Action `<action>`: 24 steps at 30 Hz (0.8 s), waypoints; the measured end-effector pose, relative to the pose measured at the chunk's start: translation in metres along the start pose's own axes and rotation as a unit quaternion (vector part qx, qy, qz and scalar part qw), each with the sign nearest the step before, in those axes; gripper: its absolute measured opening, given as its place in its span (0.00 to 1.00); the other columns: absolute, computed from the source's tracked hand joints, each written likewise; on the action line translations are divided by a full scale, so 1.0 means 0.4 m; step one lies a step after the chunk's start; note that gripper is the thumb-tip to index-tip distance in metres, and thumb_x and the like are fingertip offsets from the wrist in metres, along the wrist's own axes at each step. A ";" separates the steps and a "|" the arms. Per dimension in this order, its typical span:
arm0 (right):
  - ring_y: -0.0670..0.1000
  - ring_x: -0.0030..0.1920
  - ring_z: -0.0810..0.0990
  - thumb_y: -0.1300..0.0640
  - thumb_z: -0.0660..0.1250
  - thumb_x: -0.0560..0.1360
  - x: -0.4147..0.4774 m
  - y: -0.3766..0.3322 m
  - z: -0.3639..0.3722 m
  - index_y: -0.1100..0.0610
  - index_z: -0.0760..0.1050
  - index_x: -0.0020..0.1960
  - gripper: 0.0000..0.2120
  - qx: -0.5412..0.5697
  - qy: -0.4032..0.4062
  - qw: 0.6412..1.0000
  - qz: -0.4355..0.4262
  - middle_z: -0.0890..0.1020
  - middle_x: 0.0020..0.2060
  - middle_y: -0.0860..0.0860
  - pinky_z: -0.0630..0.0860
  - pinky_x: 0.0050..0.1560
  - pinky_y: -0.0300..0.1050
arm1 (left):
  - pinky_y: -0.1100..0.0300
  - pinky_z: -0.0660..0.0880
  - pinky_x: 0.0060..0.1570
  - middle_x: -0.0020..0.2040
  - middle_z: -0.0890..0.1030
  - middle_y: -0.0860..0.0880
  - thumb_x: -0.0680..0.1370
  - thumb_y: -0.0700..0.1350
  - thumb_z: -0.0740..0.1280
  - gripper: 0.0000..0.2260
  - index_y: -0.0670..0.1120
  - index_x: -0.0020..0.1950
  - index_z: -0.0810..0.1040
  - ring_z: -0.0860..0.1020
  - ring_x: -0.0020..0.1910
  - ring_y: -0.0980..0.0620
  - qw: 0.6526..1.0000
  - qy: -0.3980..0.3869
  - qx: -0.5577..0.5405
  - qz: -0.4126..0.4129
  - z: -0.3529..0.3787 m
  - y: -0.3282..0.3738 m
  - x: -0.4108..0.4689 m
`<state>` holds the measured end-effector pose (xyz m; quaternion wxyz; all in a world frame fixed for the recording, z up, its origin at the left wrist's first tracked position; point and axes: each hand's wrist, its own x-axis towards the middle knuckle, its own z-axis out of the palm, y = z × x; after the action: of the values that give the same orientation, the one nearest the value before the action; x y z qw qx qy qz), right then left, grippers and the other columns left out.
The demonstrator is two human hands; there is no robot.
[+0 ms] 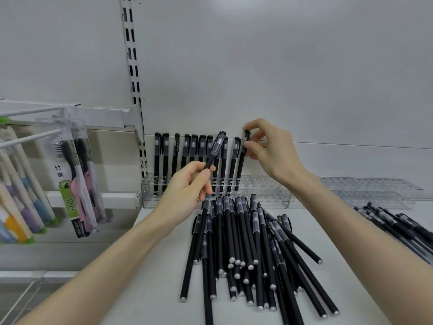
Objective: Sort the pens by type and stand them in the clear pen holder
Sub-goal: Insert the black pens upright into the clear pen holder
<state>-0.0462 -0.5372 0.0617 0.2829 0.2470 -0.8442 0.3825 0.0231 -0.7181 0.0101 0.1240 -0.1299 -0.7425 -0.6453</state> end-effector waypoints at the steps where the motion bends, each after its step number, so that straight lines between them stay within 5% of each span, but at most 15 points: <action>1: 0.56 0.38 0.83 0.67 0.65 0.76 0.000 -0.002 -0.003 0.58 0.75 0.55 0.10 0.001 -0.002 1.000 0.002 0.76 0.35 0.48 0.79 0.48 0.57 | 0.71 0.66 0.26 0.31 0.74 0.53 0.82 0.42 0.57 0.09 0.47 0.54 0.76 0.68 0.28 0.58 1.000 0.000 -0.001 0.001 0.000 0.000 0.000; 14: 0.56 0.41 0.82 0.67 0.65 0.75 -0.001 -0.007 -0.008 0.56 0.75 0.56 0.12 -0.036 -0.014 0.999 -0.006 0.79 0.38 0.52 0.78 0.50 0.57 | 0.69 0.65 0.25 0.31 0.74 0.52 0.82 0.41 0.57 0.09 0.47 0.55 0.76 0.68 0.29 0.57 1.000 0.002 -0.004 0.001 -0.002 -0.002 0.002; 24: 0.47 0.36 0.83 0.68 0.65 0.74 0.005 -0.012 -0.017 0.56 0.74 0.55 0.12 -0.032 -0.031 0.999 0.009 0.81 0.34 0.52 0.79 0.50 0.53 | 0.68 0.65 0.25 0.32 0.75 0.51 0.82 0.42 0.58 0.08 0.48 0.55 0.76 0.68 0.29 0.57 1.000 0.000 -0.006 -0.006 -0.003 -0.002 0.004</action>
<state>-0.0428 -0.5351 0.0692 0.2609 0.2416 -0.8666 0.3501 0.0214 -0.7194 0.0101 0.1197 -0.1262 -0.7391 -0.6507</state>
